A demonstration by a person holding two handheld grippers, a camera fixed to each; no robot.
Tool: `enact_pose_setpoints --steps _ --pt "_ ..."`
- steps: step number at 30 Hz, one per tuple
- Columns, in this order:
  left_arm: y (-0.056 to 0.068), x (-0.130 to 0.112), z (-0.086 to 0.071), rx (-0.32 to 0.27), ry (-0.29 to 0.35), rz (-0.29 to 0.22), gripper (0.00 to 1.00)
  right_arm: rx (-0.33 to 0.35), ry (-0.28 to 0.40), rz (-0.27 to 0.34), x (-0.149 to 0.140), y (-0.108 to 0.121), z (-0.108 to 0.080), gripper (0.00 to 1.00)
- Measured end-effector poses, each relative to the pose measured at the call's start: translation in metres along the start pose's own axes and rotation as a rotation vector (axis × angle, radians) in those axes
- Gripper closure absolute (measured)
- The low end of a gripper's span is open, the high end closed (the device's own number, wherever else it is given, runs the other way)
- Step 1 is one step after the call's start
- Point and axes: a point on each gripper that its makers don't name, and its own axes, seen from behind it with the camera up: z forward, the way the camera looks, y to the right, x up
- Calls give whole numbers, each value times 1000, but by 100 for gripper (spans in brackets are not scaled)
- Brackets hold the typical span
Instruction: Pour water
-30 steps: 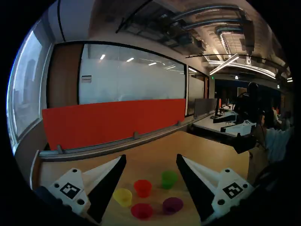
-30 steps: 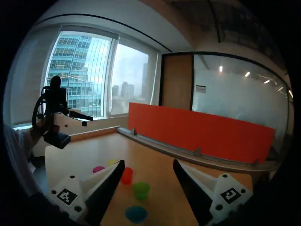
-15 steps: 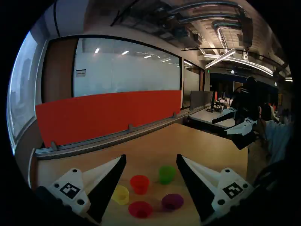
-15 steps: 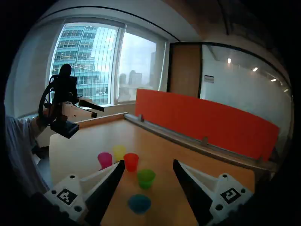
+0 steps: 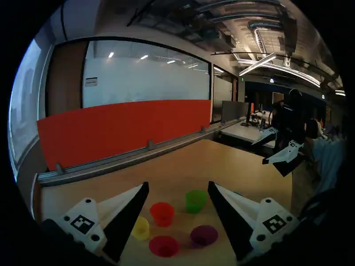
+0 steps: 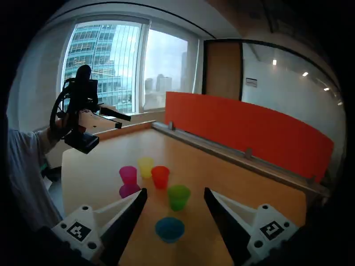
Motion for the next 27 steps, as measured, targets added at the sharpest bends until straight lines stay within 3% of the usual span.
enact_pose_setpoints --steps 17,27 --pt "15 -20 14 -50 -60 35 1 9 -60 8 -29 -2 4 0" --pt "31 -48 35 -112 -161 65 1 9 -60 10 -31 -1 6 1"
